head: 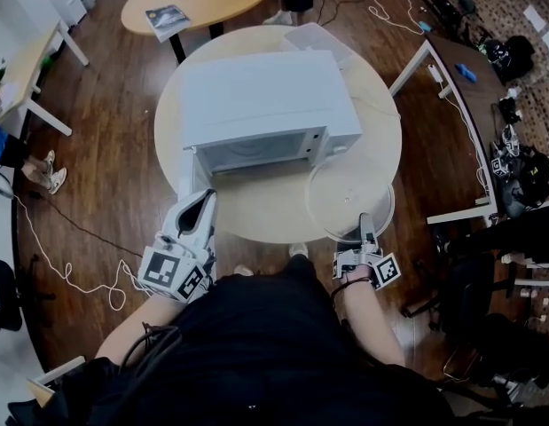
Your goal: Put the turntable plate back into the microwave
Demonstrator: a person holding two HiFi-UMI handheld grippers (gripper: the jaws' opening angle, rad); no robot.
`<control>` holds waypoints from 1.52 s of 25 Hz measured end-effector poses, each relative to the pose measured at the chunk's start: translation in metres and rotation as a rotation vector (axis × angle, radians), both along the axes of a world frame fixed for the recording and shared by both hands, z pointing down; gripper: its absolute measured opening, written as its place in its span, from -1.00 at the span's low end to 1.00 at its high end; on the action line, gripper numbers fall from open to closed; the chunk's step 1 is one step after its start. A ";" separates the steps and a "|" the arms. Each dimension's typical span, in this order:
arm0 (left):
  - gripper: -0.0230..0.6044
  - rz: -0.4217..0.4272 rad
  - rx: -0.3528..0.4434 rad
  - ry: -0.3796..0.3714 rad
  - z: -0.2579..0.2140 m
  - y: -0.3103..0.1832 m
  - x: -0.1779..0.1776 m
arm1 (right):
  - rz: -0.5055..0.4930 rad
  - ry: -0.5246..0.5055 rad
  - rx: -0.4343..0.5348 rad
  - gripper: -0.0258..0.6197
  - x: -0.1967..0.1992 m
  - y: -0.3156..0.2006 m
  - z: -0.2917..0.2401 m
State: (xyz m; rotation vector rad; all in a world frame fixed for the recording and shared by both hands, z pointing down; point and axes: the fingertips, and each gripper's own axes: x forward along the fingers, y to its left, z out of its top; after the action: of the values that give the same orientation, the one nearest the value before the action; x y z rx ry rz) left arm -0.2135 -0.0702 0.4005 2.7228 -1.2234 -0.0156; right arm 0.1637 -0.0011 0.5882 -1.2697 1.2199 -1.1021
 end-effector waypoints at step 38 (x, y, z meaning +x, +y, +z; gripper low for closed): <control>-0.91 0.042 0.024 0.034 -0.003 0.012 0.004 | -0.281 0.020 -0.004 -0.82 -0.100 -0.034 -0.010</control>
State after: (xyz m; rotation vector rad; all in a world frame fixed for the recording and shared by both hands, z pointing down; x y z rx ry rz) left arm -0.2094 -0.0581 0.3976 2.7561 -1.1647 -0.0716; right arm 0.0641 -0.0347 0.5784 -1.1376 1.4431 -1.2948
